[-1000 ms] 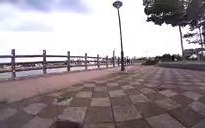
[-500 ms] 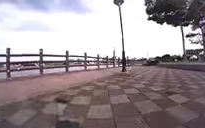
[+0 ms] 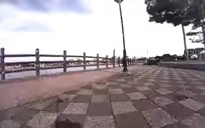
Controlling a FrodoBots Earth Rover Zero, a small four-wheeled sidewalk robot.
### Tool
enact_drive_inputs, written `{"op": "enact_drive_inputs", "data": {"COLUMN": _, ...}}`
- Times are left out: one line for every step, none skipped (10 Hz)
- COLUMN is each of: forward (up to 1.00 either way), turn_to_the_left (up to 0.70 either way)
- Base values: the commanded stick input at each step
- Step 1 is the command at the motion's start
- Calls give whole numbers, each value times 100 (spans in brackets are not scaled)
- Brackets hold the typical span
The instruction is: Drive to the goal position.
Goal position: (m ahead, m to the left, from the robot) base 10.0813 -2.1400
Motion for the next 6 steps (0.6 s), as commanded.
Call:
{"op": "enact_drive_inputs", "data": {"forward": 70, "turn_to_the_left": 2}}
{"op": "enact_drive_inputs", "data": {"forward": 70, "turn_to_the_left": 2}}
{"op": "enact_drive_inputs", "data": {"forward": 70, "turn_to_the_left": 2}}
{"op": "enact_drive_inputs", "data": {"forward": 70, "turn_to_the_left": 2}}
{"op": "enact_drive_inputs", "data": {"forward": 70, "turn_to_the_left": 2}}
{"op": "enact_drive_inputs", "data": {"forward": 70, "turn_to_the_left": 2}}
